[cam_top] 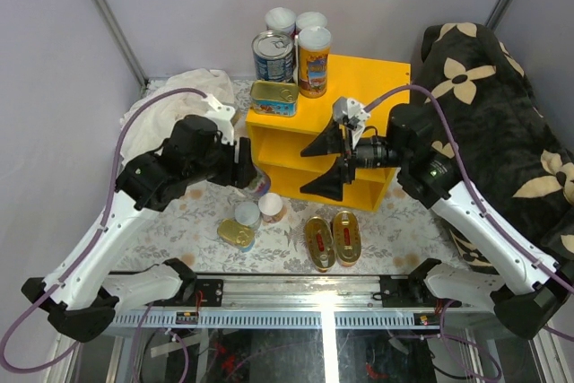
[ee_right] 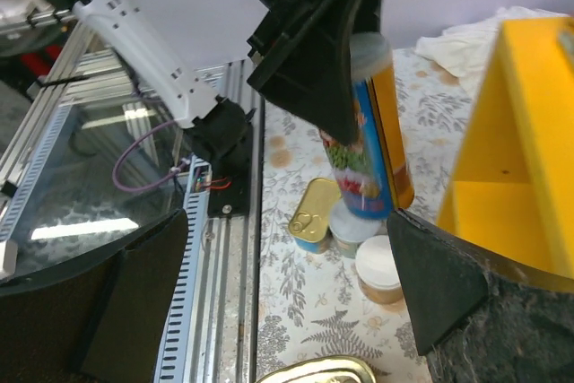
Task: Place and organize the canned foods onto the counter
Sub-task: Place the canned food on the counter.
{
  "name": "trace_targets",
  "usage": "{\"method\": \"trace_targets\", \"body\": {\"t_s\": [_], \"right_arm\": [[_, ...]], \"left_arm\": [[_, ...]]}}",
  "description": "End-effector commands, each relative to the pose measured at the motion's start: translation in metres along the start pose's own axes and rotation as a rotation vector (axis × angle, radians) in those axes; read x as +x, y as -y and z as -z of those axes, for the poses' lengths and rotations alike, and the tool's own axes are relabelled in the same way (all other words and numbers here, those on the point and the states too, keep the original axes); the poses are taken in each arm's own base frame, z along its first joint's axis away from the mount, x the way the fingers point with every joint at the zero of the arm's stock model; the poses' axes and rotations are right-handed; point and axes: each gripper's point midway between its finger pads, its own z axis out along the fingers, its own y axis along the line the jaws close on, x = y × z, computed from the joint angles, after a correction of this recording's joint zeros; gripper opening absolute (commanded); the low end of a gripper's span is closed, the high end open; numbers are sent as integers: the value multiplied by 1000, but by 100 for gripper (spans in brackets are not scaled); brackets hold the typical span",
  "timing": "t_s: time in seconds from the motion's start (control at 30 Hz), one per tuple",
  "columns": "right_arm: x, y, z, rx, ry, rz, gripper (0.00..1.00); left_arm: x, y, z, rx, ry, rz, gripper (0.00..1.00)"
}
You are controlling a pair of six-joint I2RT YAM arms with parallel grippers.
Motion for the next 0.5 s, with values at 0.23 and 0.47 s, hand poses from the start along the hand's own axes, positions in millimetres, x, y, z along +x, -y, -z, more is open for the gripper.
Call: {"method": "trace_targets", "body": {"t_s": [0.23, 0.47], "right_arm": [[26, -16, -40, -134, -7, 89, 100], [45, 0, -58, -31, 9, 118, 100]], "left_arm": [[19, 81, 34, 389, -75, -210, 0], [6, 103, 60, 497, -23, -269, 0]]}}
